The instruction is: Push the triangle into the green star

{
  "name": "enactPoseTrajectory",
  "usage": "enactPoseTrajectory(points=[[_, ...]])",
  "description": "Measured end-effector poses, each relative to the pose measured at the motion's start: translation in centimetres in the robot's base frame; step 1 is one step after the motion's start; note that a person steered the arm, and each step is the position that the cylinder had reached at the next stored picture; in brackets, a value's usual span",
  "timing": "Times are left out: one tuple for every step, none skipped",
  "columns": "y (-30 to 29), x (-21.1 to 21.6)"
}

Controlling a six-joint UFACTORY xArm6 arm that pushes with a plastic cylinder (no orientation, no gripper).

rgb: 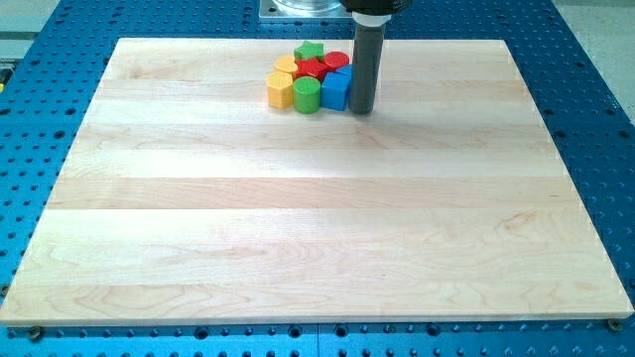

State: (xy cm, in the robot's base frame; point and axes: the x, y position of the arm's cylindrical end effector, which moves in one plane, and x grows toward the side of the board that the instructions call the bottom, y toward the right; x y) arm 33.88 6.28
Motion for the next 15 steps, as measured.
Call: enactPoseTrajectory(points=[[0.0, 0.0], [-0.5, 0.0], [0.9, 3.1], [3.8, 4.1], [7.9, -2.2], [7.5, -8.8], [3.9, -7.7], [0.4, -1.2], [0.8, -0.9], [-0.1, -4.9], [-3.0, -6.9], [-6.0, -3.2], [-5.5, -2.8], [-1.9, -5.3], [-2.0, -9.1]])
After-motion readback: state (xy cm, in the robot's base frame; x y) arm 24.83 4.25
